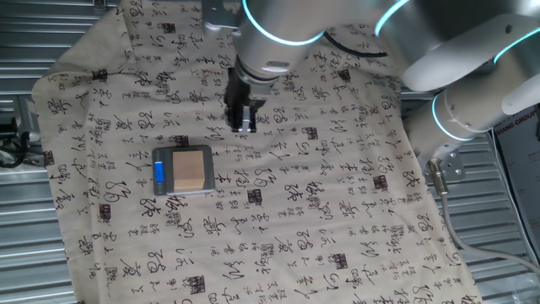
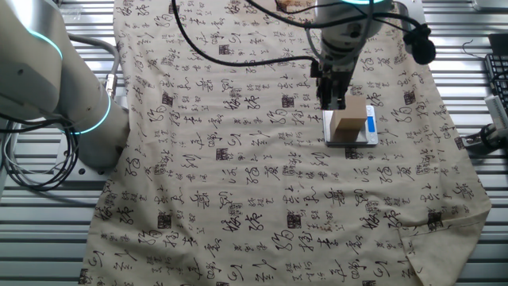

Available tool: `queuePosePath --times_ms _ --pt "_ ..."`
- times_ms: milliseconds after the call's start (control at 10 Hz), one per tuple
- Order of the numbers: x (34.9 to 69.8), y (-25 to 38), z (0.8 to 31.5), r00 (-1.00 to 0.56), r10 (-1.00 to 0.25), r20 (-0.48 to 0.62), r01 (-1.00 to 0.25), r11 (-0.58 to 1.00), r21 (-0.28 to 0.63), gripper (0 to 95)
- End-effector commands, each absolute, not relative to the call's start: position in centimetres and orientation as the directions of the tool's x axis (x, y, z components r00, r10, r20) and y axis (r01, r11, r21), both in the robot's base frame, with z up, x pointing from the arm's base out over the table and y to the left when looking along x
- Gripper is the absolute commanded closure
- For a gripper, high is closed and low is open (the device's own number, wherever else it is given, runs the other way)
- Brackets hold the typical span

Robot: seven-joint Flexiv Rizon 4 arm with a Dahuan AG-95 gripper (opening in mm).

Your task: Remove the object from the scale

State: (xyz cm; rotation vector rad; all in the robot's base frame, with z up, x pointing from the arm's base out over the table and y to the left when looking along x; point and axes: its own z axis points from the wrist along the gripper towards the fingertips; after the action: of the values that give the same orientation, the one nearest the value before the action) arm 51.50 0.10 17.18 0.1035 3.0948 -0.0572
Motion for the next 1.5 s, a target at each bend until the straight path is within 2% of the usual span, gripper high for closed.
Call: queuePosePath --times_ms 100,800,1200,1300,1400,1500 --pt "52.9 0.3 17.3 -0.996 0.075 -0.044 0.077 0.996 -0.042 95.0" --pt "54.1 0.5 17.4 -0.994 0.089 -0.062 0.092 0.994 -0.052 95.0" --pt "54.0 0.5 17.4 -0.997 0.042 -0.063 0.047 0.996 -0.079 19.0" --pt "54.1 0.5 17.4 -0.997 0.040 -0.067 0.045 0.996 -0.077 19.0" --pt "54.1 0.5 17.3 -0.996 0.052 -0.071 0.058 0.995 -0.076 0.0" --pt "54.1 0.4 17.1 -0.996 0.050 -0.079 0.056 0.995 -0.079 0.0"
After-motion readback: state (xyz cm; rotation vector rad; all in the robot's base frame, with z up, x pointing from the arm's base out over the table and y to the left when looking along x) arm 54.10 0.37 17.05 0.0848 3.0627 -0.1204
